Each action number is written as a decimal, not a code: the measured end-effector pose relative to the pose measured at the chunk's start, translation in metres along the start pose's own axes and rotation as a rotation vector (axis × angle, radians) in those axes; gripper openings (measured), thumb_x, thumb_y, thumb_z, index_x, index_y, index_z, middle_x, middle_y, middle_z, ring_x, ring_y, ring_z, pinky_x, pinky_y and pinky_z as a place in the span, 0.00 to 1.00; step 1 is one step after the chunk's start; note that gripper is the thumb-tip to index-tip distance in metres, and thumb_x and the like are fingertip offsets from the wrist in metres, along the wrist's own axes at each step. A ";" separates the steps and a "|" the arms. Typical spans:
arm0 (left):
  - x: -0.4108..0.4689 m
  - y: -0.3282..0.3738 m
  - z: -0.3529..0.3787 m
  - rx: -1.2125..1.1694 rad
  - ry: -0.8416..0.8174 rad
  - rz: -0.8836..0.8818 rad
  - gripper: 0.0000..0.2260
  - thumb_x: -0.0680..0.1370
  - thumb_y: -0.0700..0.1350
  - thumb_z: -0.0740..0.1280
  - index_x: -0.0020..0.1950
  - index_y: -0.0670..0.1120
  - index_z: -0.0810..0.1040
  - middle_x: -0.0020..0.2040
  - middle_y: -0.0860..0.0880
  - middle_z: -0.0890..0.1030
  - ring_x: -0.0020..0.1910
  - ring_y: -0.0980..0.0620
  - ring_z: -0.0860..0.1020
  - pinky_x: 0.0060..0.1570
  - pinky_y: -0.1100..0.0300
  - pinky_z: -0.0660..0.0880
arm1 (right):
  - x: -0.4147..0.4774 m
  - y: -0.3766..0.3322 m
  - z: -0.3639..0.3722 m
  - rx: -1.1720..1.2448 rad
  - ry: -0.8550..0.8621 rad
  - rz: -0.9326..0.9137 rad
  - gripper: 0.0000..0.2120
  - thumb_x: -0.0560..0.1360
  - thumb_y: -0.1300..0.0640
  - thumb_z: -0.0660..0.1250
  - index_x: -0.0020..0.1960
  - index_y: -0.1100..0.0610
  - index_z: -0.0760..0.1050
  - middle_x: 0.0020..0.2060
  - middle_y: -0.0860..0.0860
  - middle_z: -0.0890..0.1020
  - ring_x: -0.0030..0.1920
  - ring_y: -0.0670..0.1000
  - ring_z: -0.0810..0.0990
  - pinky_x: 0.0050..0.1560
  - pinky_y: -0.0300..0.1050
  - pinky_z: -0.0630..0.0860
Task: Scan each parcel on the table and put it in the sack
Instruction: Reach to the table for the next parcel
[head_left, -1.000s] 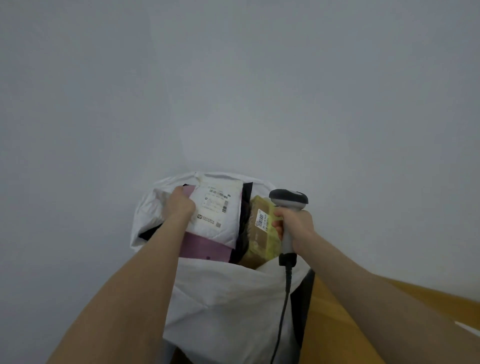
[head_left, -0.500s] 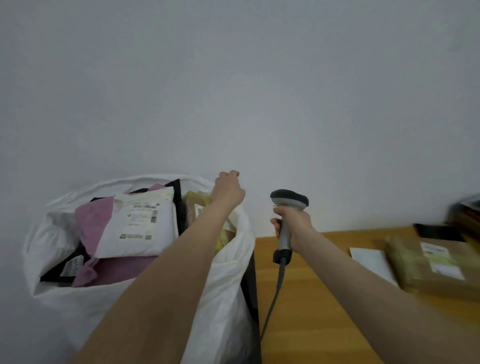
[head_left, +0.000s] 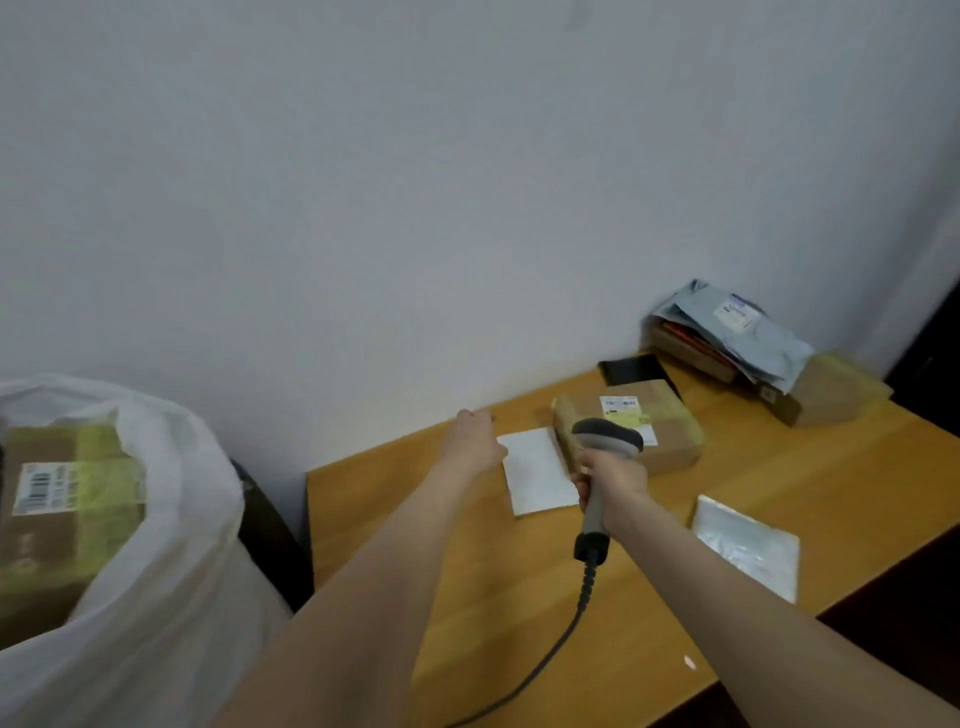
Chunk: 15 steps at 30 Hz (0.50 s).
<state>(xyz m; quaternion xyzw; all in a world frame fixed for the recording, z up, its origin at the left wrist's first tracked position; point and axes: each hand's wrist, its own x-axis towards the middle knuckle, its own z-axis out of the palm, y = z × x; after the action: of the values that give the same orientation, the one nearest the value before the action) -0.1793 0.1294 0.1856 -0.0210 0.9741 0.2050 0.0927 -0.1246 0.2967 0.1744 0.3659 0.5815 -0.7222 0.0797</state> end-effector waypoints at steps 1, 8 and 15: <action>0.009 0.010 0.013 0.000 -0.026 -0.020 0.25 0.77 0.44 0.65 0.74 0.46 0.64 0.70 0.43 0.65 0.68 0.44 0.68 0.62 0.55 0.69 | 0.016 -0.003 -0.011 -0.012 0.011 0.008 0.05 0.74 0.63 0.68 0.40 0.62 0.75 0.20 0.52 0.77 0.24 0.49 0.74 0.27 0.42 0.72; 0.069 0.056 0.101 -0.008 -0.175 -0.151 0.26 0.77 0.46 0.67 0.73 0.44 0.63 0.69 0.43 0.65 0.61 0.44 0.74 0.52 0.57 0.73 | 0.122 -0.029 -0.058 -0.142 0.034 -0.006 0.08 0.72 0.62 0.69 0.34 0.61 0.75 0.23 0.53 0.77 0.25 0.52 0.73 0.31 0.45 0.71; 0.102 0.049 0.188 0.029 -0.233 -0.231 0.30 0.77 0.44 0.67 0.77 0.47 0.57 0.74 0.45 0.61 0.68 0.43 0.68 0.66 0.49 0.68 | 0.179 -0.004 -0.039 -0.277 -0.150 0.044 0.05 0.71 0.63 0.73 0.41 0.61 0.76 0.38 0.57 0.80 0.39 0.55 0.79 0.45 0.54 0.79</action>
<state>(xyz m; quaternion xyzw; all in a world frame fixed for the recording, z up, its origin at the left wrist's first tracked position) -0.2509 0.2504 0.0164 -0.1075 0.9507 0.1800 0.2285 -0.2383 0.3887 0.0643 0.3092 0.6598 -0.6585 0.1883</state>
